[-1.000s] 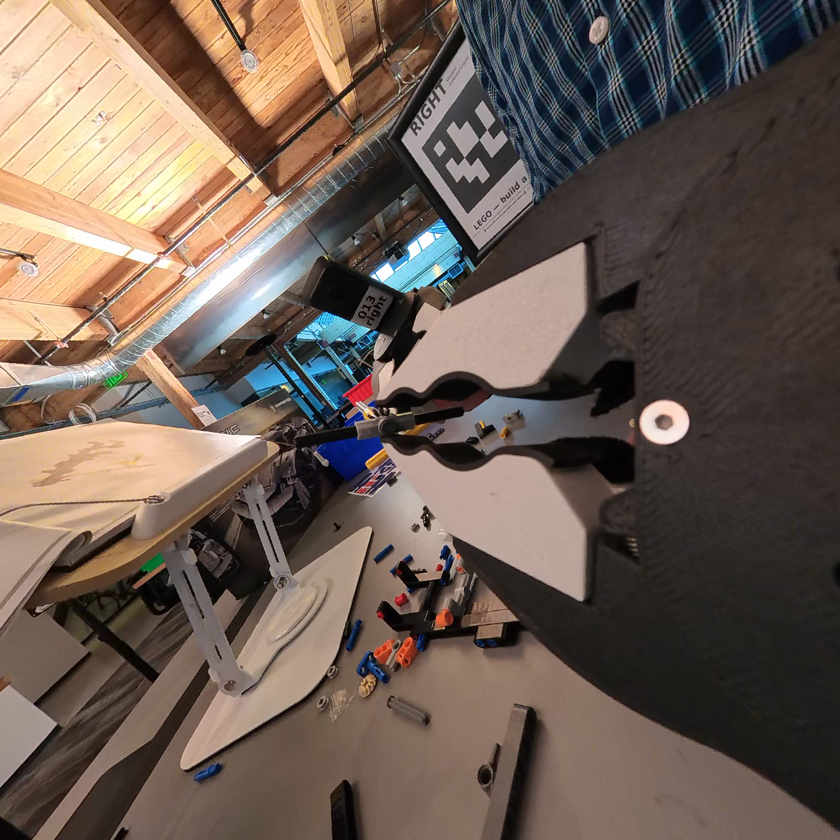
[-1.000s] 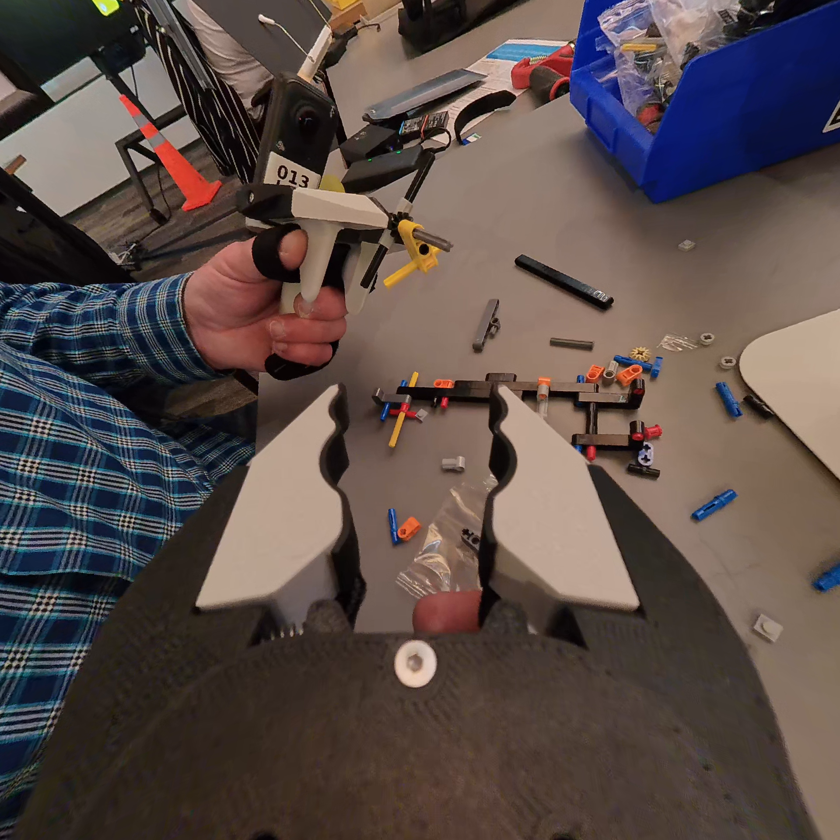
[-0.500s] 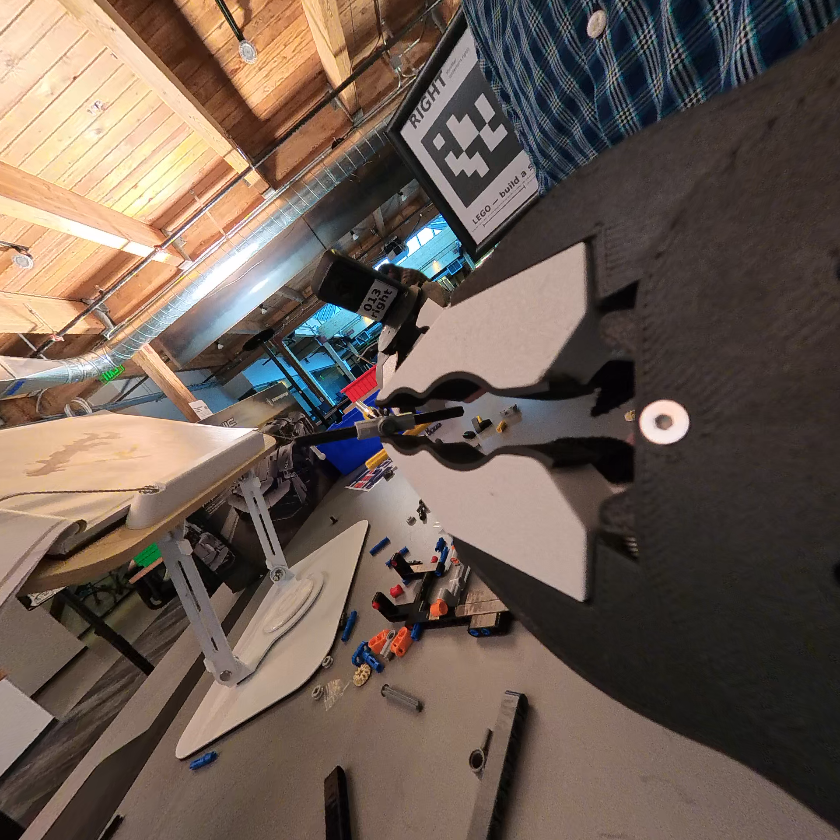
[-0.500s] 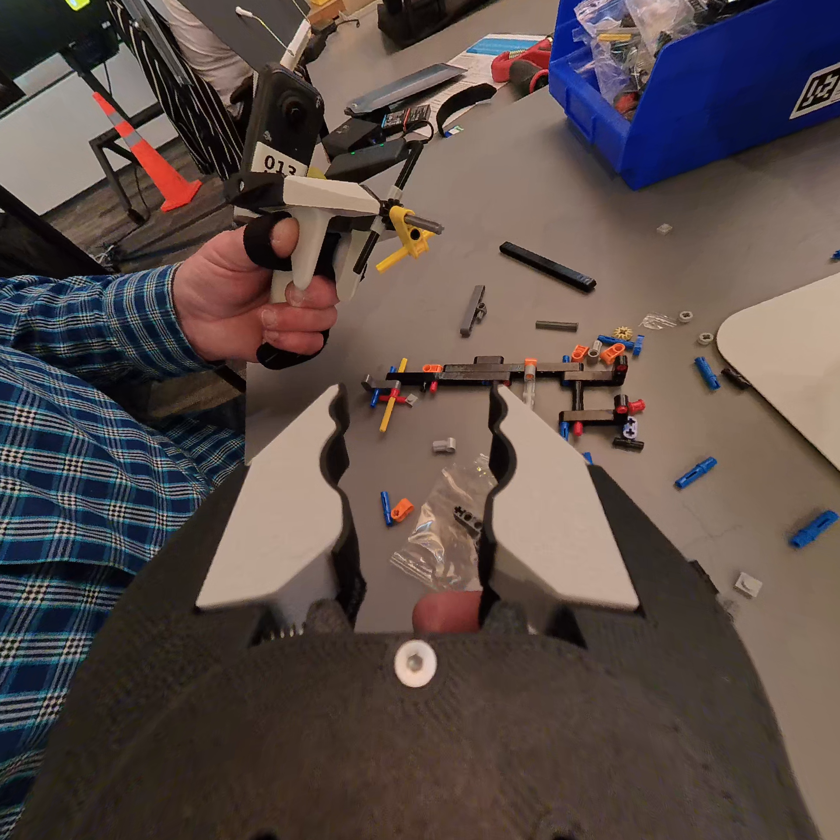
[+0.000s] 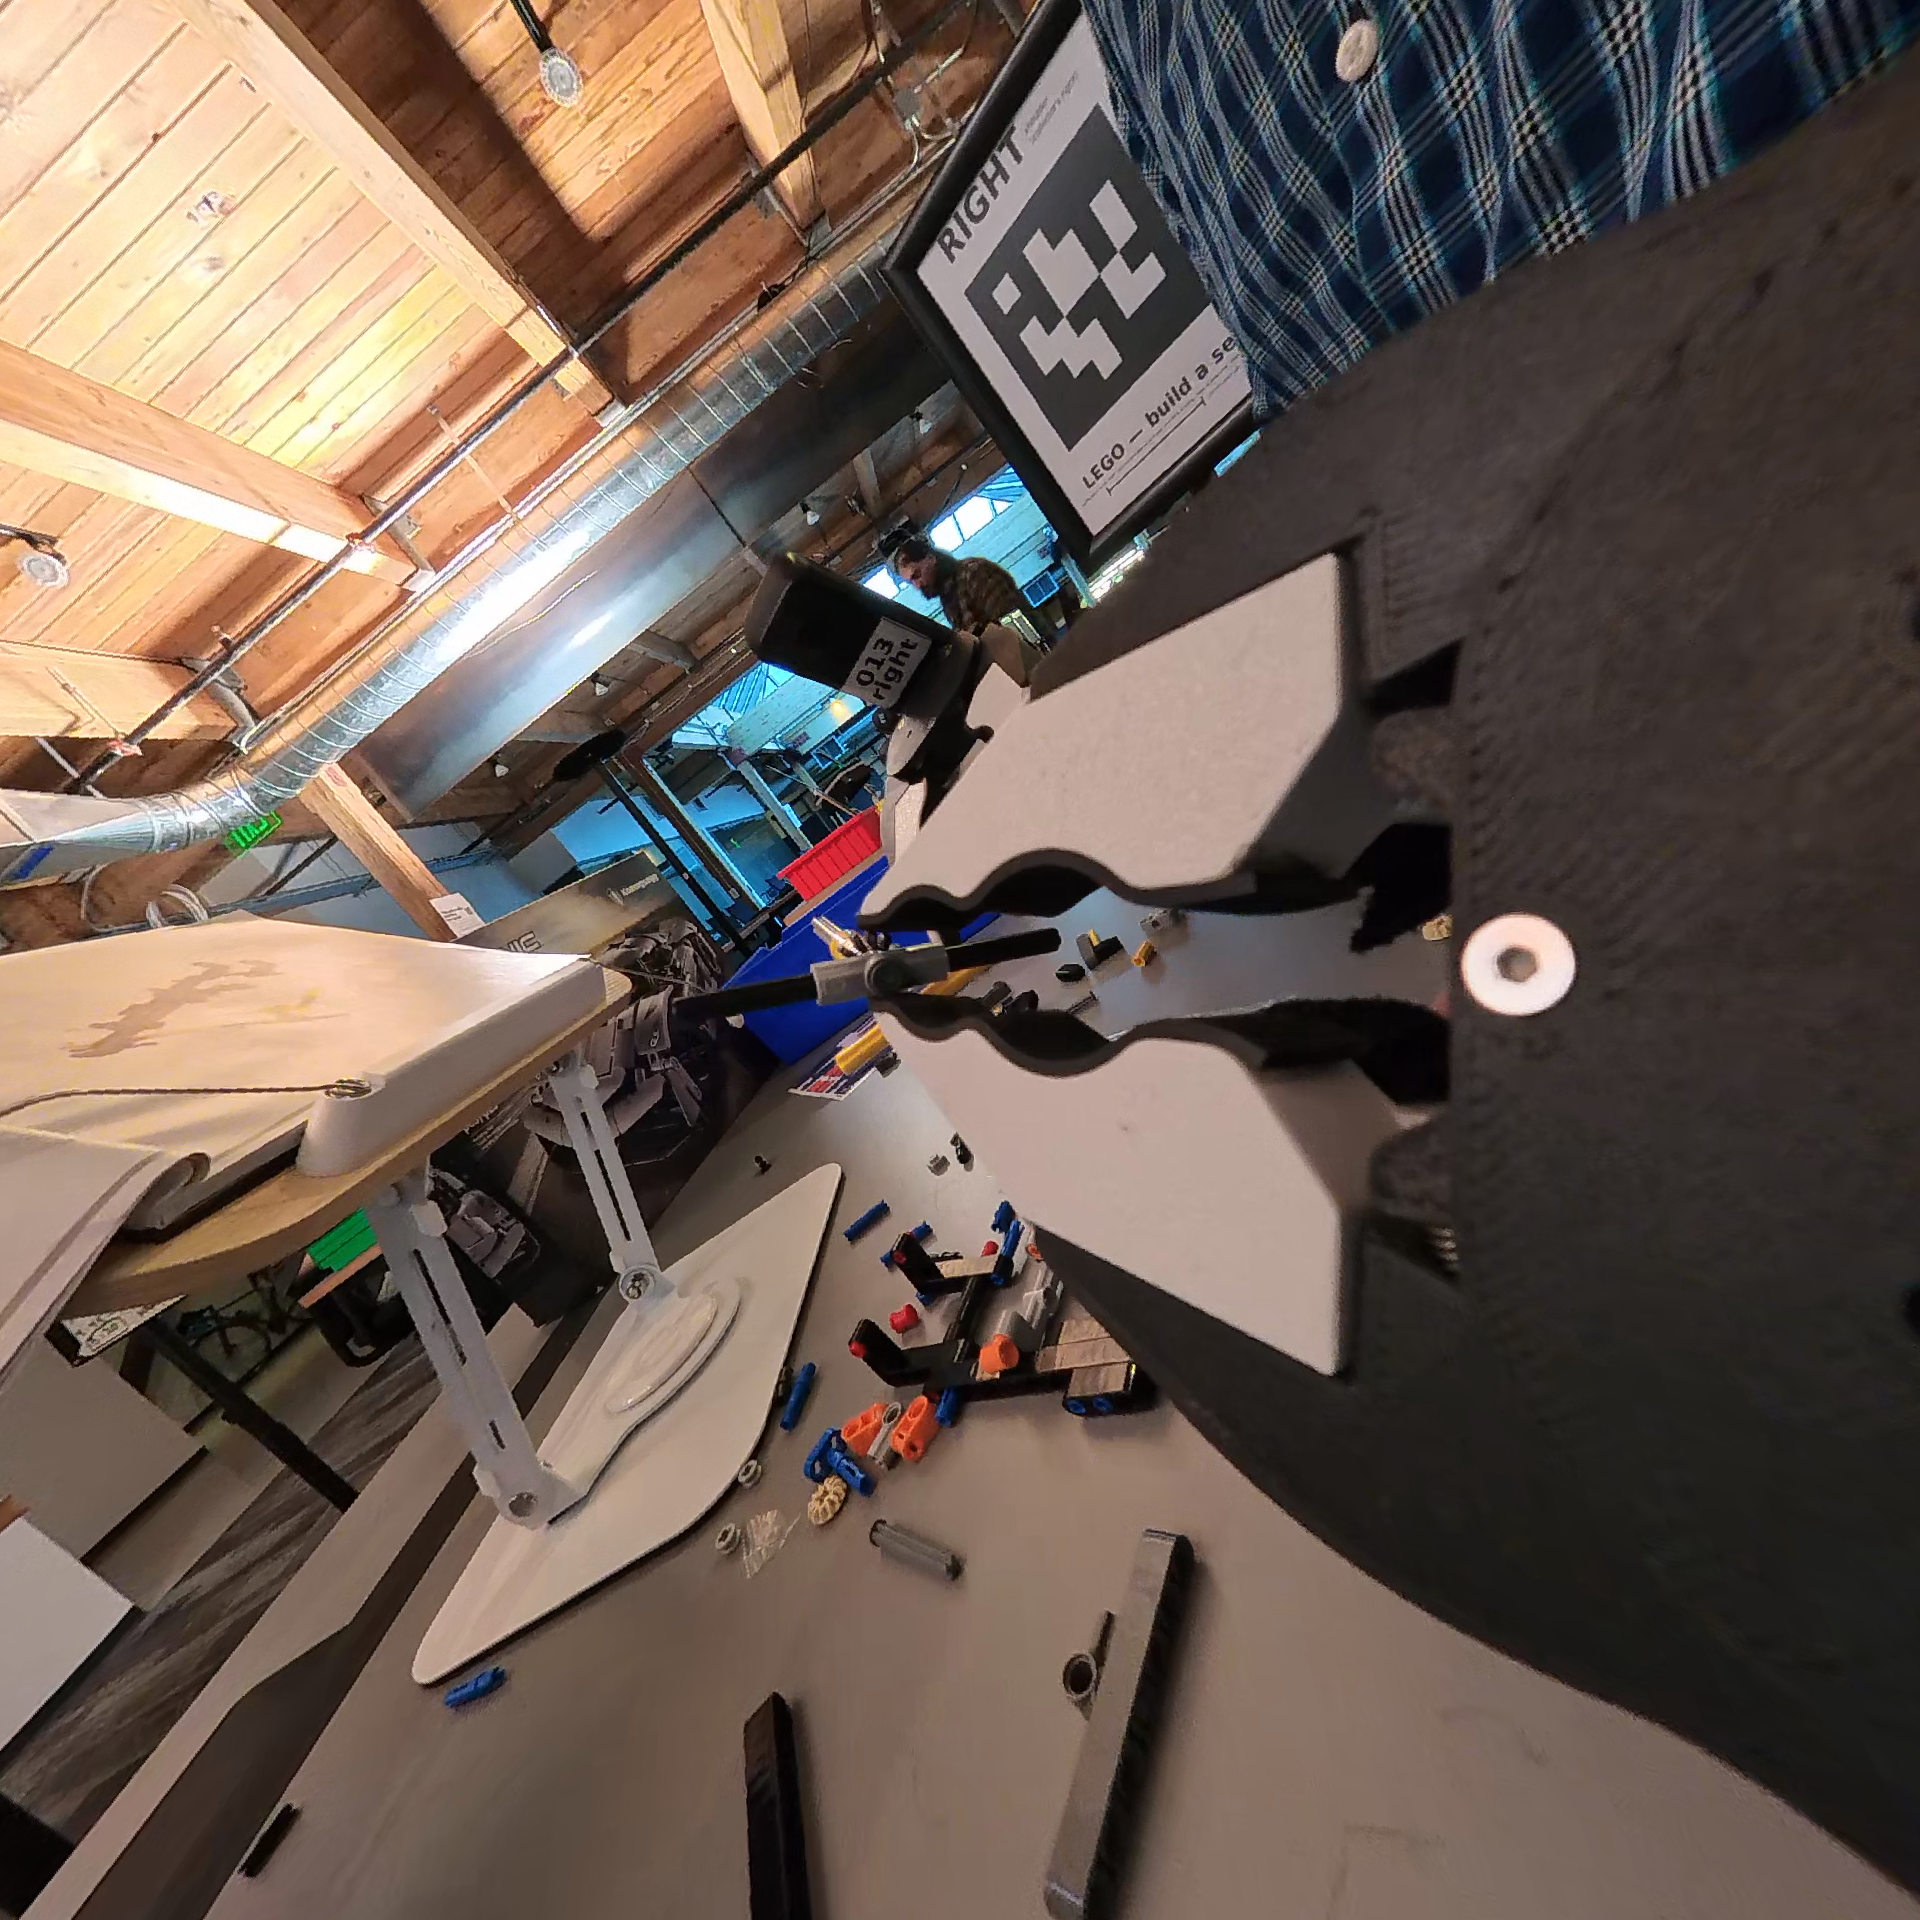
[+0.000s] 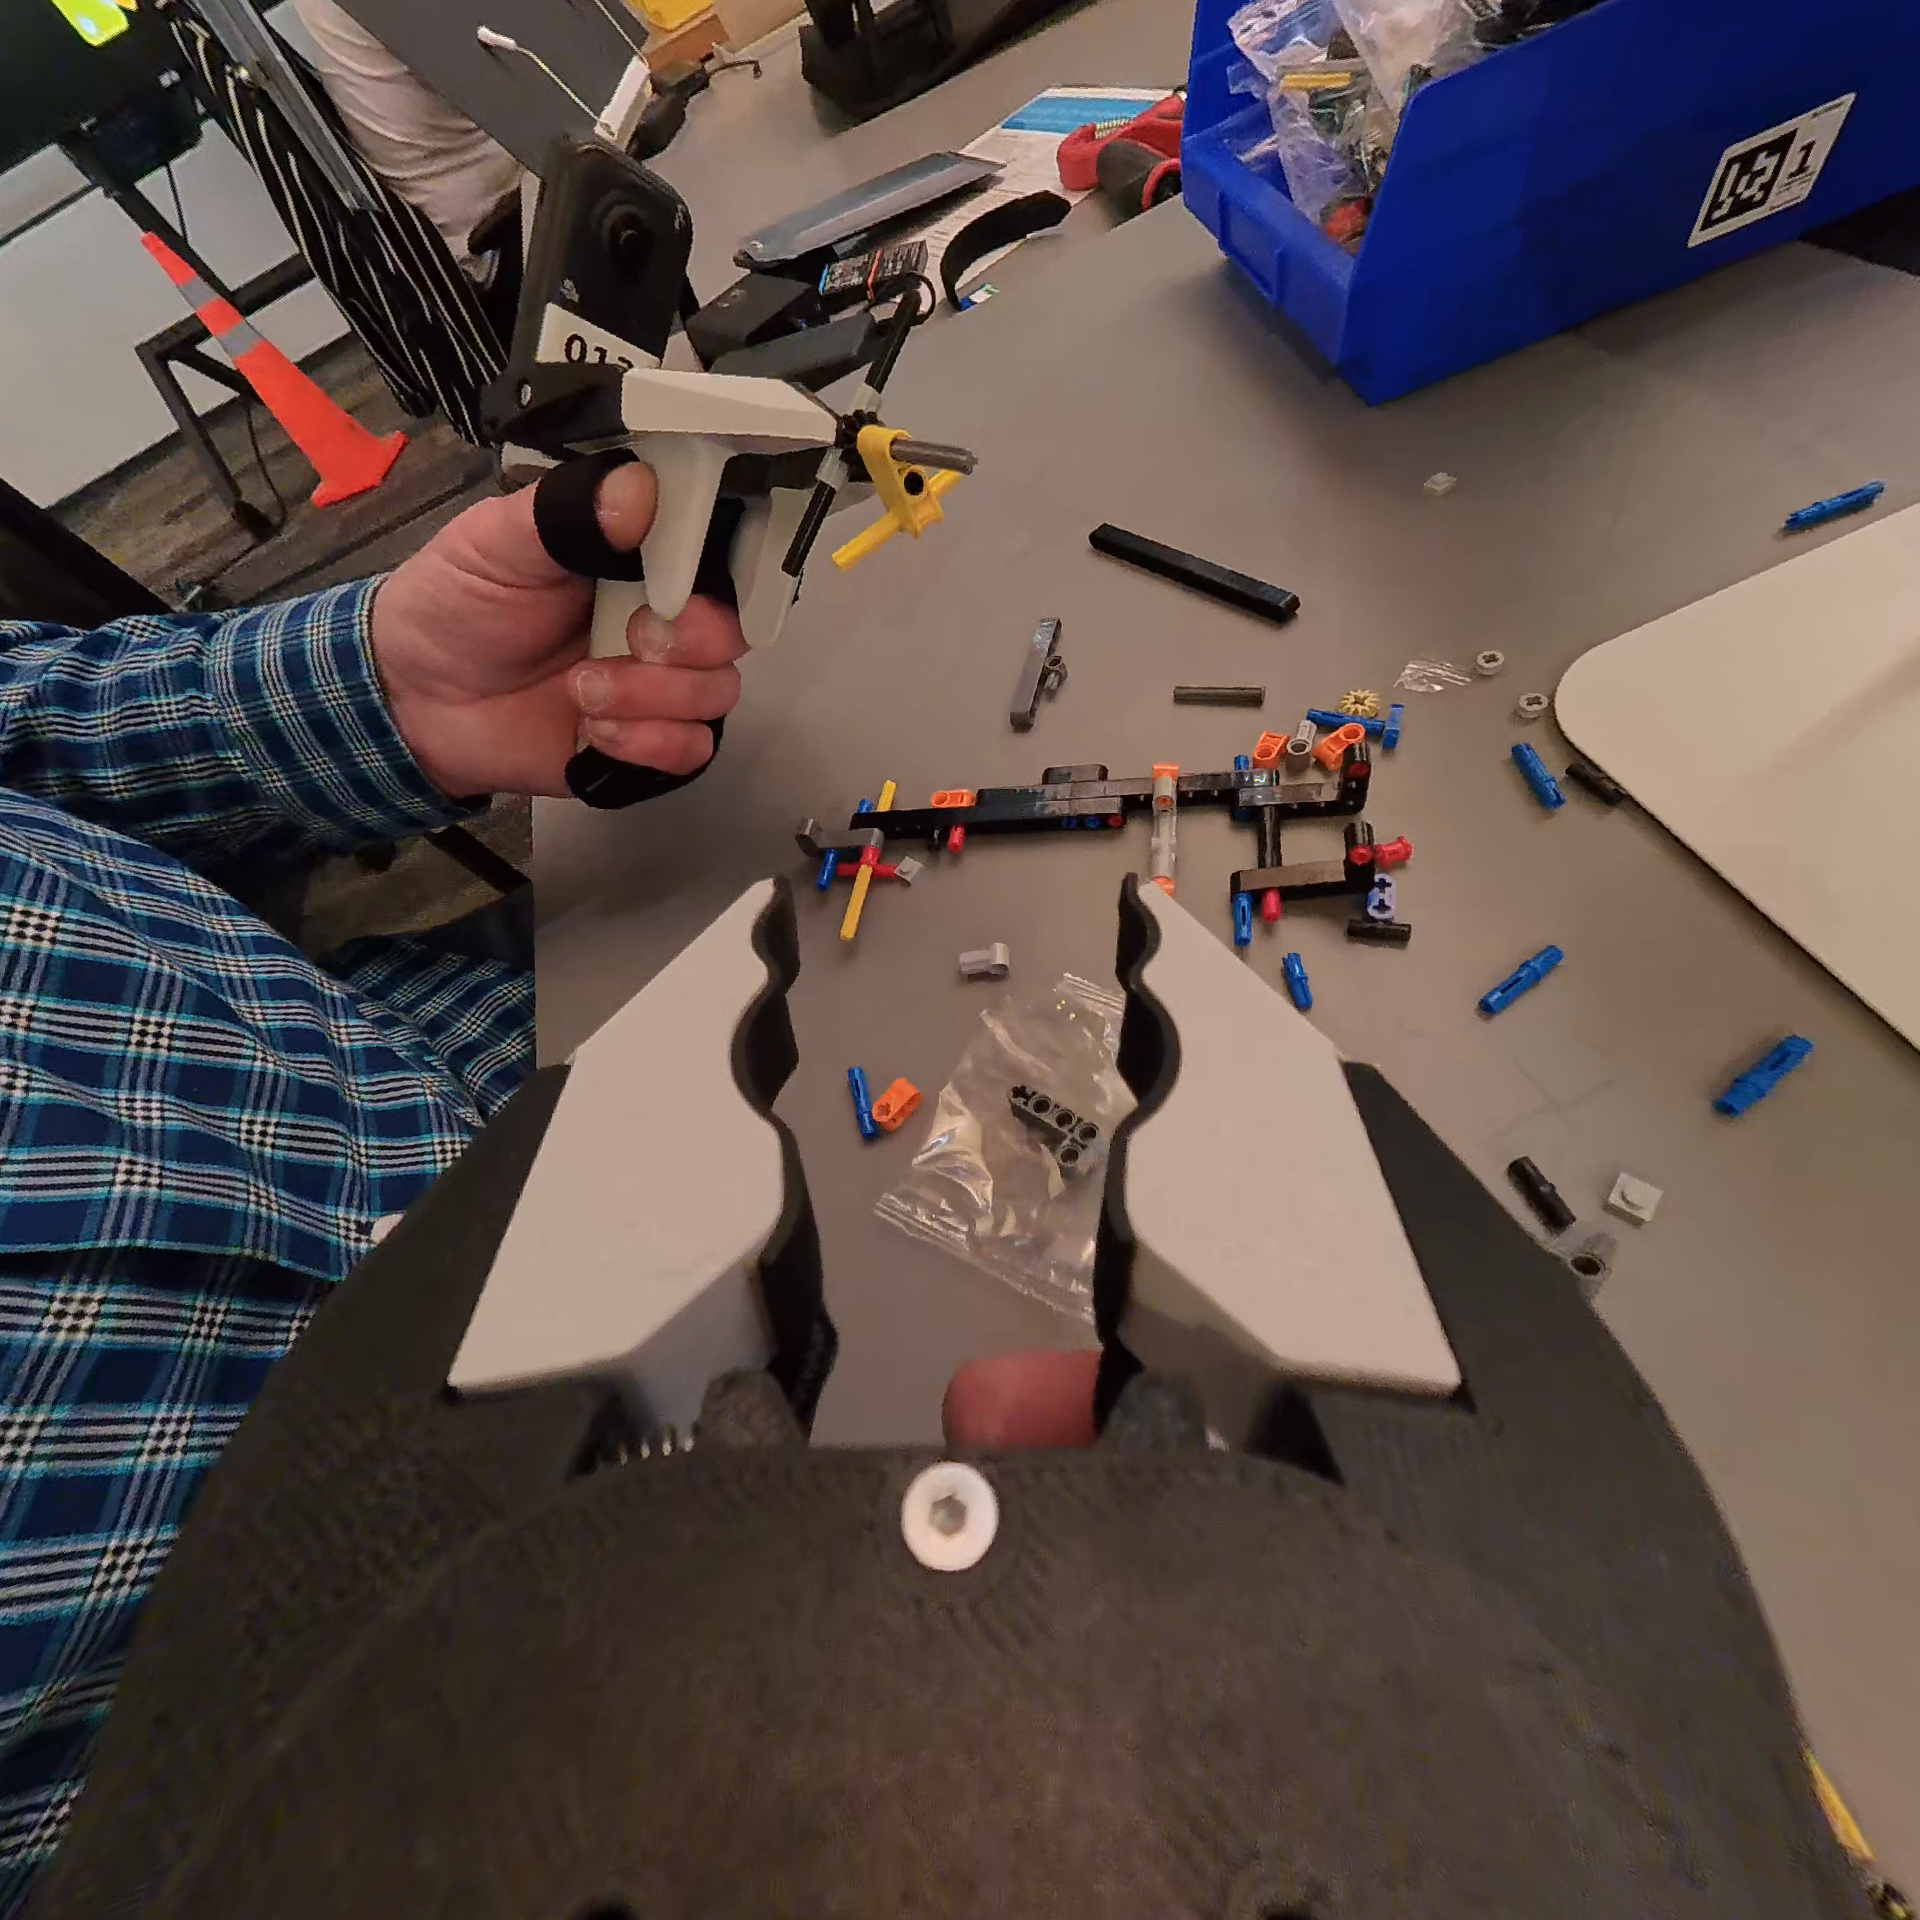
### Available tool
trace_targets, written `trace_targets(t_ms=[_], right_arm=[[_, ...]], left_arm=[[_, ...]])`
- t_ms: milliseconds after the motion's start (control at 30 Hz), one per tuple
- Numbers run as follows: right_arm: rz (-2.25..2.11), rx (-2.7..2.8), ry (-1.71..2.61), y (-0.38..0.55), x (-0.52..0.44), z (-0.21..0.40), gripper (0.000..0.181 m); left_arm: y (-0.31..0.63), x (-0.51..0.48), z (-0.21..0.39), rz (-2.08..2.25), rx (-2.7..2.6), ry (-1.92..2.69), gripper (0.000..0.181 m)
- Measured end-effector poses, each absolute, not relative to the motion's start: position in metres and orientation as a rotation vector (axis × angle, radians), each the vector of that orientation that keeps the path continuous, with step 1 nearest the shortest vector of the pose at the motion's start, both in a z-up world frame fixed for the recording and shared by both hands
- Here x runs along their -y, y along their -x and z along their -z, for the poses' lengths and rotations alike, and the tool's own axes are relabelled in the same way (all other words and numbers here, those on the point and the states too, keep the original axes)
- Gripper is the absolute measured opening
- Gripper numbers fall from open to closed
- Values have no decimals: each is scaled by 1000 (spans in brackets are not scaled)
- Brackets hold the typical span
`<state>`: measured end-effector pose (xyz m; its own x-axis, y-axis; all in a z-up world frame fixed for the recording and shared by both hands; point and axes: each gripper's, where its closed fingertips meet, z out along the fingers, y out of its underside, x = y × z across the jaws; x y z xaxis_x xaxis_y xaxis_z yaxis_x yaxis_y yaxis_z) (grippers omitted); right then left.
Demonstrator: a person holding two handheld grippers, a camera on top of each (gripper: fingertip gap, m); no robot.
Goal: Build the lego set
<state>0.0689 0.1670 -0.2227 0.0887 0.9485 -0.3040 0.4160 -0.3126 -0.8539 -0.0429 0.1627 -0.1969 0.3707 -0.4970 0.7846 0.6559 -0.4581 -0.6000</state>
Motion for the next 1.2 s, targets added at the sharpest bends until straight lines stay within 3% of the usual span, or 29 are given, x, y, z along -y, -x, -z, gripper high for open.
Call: trace_targets(t_ms=[1200], right_arm=[[-1200, 1282, 1730, -79, -169, 207, 53]], left_arm=[[-16, -157, 192, 1474, 59, 1585, 9]])
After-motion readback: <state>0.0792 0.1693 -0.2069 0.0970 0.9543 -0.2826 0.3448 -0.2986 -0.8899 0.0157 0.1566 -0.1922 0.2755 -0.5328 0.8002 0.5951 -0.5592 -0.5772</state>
